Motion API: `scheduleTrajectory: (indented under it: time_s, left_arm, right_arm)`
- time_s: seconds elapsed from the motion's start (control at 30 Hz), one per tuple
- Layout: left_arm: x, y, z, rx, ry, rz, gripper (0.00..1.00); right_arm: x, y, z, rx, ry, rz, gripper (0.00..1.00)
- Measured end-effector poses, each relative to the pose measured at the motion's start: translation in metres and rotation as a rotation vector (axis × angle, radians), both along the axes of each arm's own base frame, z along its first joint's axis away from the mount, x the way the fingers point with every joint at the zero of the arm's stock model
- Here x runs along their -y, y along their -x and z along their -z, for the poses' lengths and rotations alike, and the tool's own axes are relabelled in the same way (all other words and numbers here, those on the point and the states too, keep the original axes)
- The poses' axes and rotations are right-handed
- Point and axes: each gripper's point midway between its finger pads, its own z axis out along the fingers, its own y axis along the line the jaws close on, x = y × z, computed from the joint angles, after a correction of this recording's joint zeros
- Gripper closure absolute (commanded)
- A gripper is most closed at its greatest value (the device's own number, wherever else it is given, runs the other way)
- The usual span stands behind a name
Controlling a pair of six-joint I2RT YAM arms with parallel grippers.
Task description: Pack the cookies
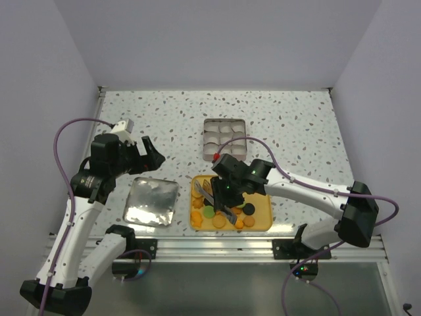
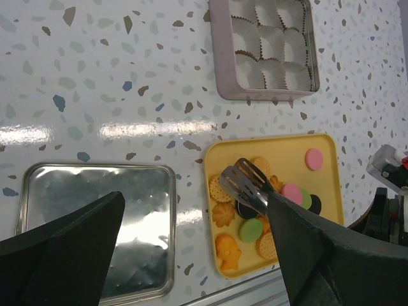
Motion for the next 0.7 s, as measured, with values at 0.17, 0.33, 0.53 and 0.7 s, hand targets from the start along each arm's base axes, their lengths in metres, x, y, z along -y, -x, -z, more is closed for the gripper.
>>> scheduleTrajectory:
  time_s: [0.17,0.33,0.53,0.7]
  left_arm:
    - [0.001,0.0,0.0,0.0,0.0,0.003,0.0]
    - [0.001,0.0,0.001,-0.002,0.0,0.005,0.0]
    - [0.001,0.0,0.001,-0.006,-0.001,0.005,0.0]
    - [0.001,0.0,0.002,-0.008,-0.002,0.004,0.0]
  right_arm:
    - [0.002,0.001,-0.001,-0.002,-0.002,0.001,0.56]
    - [0.004,0.006,-0.011,-0.004,-0.032,-0.001,0.56]
    - [0.002,0.017,-0.02,-0.047,-0.072,-0.016,0.55]
    - [-0.001,0.023,-0.02,-0.08,-0.091,-0.032,0.55]
